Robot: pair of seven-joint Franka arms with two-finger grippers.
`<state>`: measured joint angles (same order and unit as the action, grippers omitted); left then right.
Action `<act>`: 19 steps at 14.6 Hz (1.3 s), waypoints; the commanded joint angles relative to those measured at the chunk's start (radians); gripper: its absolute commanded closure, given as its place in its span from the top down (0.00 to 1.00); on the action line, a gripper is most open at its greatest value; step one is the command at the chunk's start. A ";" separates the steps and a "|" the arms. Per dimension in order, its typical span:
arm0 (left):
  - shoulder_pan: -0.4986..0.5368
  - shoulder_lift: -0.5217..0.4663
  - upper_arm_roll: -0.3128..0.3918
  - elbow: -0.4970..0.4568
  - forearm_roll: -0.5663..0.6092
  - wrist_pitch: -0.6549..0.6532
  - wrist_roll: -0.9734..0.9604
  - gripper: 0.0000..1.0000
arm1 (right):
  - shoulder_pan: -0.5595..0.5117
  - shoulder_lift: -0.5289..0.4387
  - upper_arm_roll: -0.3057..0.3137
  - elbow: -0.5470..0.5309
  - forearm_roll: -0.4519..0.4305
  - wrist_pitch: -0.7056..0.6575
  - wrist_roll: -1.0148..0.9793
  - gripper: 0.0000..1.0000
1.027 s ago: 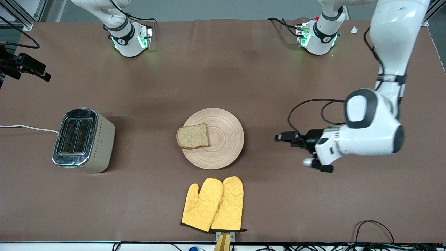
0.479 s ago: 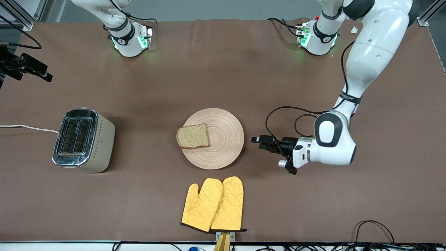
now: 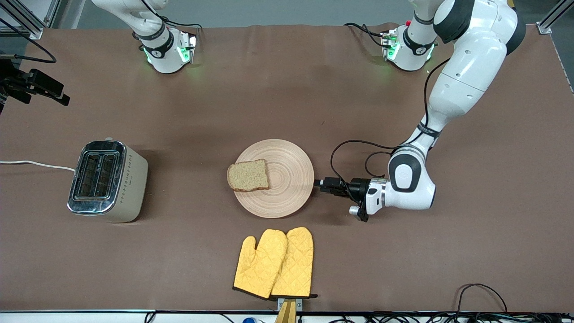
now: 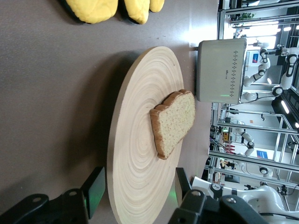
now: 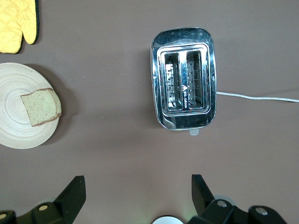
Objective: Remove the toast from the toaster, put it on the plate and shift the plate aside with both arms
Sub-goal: 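Reach the left gripper to the rim of the wooden plate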
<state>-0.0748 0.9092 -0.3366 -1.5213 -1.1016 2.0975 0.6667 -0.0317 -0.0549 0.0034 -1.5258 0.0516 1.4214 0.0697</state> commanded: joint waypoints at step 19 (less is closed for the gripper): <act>-0.079 0.056 -0.002 -0.013 -0.101 0.148 0.008 0.14 | 0.004 -0.028 0.013 -0.030 -0.013 0.013 0.013 1.00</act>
<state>-0.1460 0.9721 -0.3375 -1.5278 -1.1822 2.2194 0.6663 -0.0285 -0.0549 0.0102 -1.5258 0.0516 1.4214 0.0697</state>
